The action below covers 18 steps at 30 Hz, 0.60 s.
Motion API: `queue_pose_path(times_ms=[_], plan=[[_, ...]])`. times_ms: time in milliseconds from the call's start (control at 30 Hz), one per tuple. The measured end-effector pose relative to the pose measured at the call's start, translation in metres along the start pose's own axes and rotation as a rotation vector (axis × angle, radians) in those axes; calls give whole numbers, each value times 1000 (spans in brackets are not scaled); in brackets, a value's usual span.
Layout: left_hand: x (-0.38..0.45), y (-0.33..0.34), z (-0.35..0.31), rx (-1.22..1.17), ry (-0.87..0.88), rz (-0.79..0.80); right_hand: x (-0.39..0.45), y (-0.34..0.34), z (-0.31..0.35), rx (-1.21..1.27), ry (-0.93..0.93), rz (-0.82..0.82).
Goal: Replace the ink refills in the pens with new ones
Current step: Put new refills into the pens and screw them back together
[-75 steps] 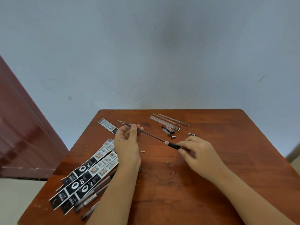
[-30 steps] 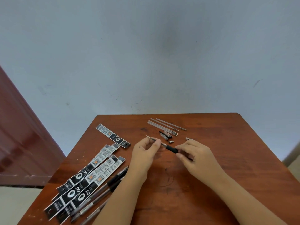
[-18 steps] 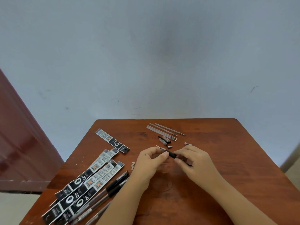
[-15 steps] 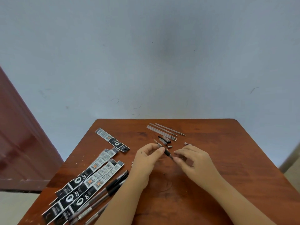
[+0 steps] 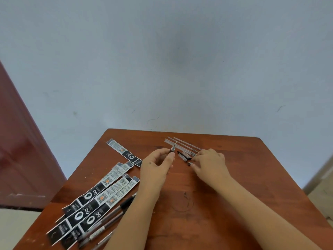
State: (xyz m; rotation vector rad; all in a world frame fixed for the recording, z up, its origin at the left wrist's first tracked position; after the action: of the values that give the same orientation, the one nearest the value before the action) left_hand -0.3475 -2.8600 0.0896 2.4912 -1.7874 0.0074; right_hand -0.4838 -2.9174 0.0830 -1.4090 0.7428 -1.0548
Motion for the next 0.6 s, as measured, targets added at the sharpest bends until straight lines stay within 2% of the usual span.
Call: queue_pose_path(times_ms=[167, 333, 400, 600], plan=[[1, 0, -1, 244, 132, 3, 10, 13, 3, -32, 8, 92], [0, 1, 0, 441, 264, 2, 8, 12, 3, 5, -38, 30], [0, 2, 1, 492, 288, -6, 3, 6, -1, 89, -62, -43], [-2, 8, 4, 645, 328, 28, -30, -16, -15, 547, -81, -257]])
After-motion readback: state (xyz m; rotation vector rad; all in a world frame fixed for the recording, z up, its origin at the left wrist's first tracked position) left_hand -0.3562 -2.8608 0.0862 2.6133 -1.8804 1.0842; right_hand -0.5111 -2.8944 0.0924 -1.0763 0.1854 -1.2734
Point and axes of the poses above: each hand's wrist, its own x-axis towards the middle knuckle, its own y-axis out of the palm, z = x × y, the point moved 3 cm from there along x, towards the middle knuckle, and after that the axes turned 5 degrees about -y, right-handed, at the moved point
